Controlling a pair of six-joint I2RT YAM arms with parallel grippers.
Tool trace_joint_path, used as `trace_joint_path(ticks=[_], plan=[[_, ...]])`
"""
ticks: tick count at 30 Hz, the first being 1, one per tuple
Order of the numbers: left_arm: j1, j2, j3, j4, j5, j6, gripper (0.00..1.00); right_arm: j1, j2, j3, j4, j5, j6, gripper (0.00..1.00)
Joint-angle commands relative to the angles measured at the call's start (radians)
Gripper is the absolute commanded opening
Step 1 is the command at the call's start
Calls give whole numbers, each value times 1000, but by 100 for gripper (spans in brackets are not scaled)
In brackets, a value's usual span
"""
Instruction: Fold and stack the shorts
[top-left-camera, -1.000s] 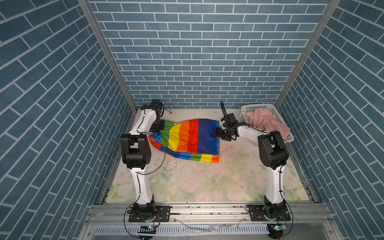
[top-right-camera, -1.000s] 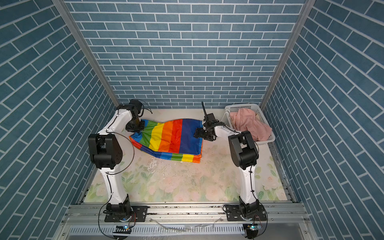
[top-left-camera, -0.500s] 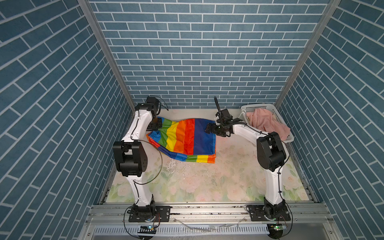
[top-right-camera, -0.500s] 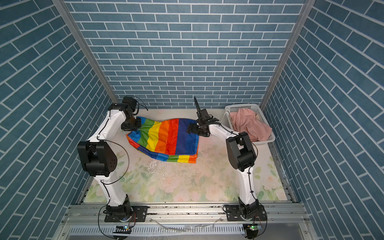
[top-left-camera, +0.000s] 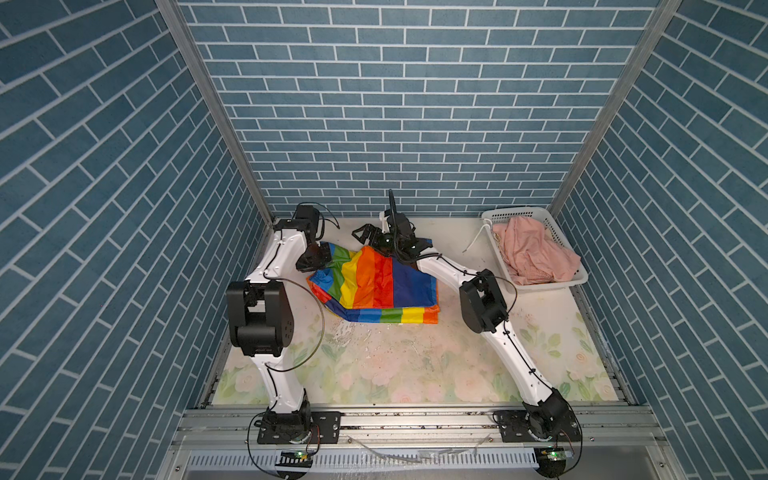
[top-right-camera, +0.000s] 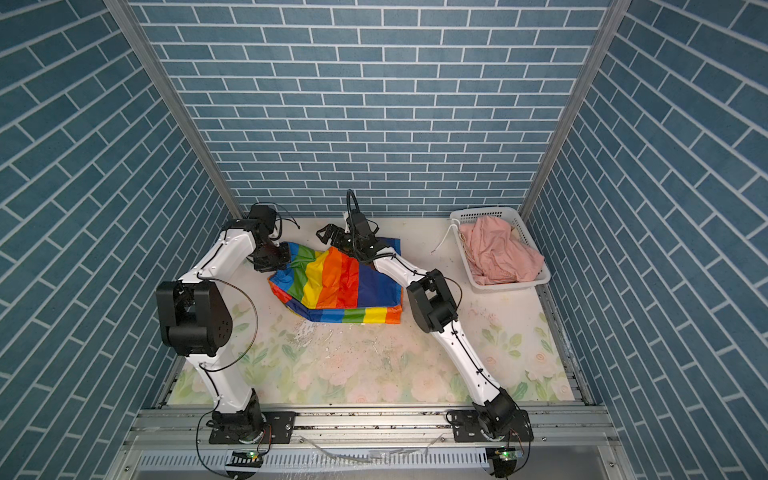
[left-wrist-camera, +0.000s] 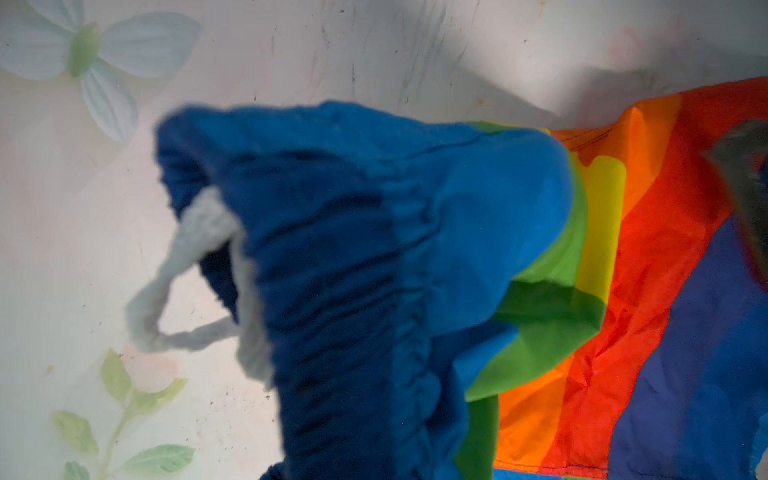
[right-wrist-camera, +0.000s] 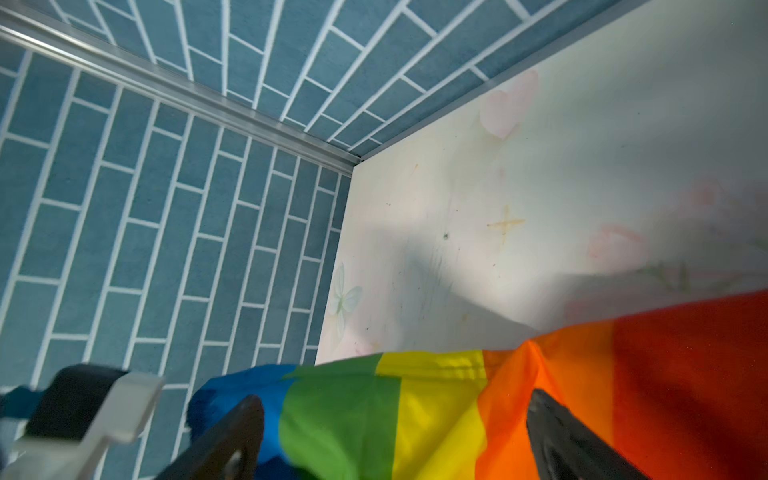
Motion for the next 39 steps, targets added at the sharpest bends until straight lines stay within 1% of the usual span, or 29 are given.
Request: trace_joint_path(ticks=[1,4,7,11,14,17,19,21,24,26,29,32,35,39], plan=[[3,-22,-19,30,57,-7,0,4,97,147,25,1,91,99],[4,-28,-28,30,64,2,0,0,164,229,0,25,94,98],[6,-34,-48,44,76,1,0,-4,203,244,2,56,106,99],[10,-24,-66,77,125,-22,0,-19,256,299,-25,47,120,98],[21,-16,-54,90,145,-35,0,-31,215,301,-40,14,101,99],[23,-15,-25,87,140,-44,0,-36,109,253,-64,-25,47,99],[24,-20,-14,93,133,-51,0,-36,21,172,-63,-49,16,98],[24,-12,7,88,129,-56,0,-32,-87,46,-44,-66,-10,98],[26,2,40,81,120,-70,0,-18,-234,-177,-7,-79,-45,98],[27,-3,29,123,120,-99,0,-2,-322,-329,25,-87,-70,98],[30,13,28,170,158,-149,0,26,-431,-530,71,-79,-101,98],[30,45,52,188,195,-184,0,63,-534,-714,135,-67,-101,98],[32,58,66,189,187,-192,0,109,-597,-847,184,-52,-96,98],[45,59,64,190,187,-190,0,155,-615,-969,253,-36,-68,98]])
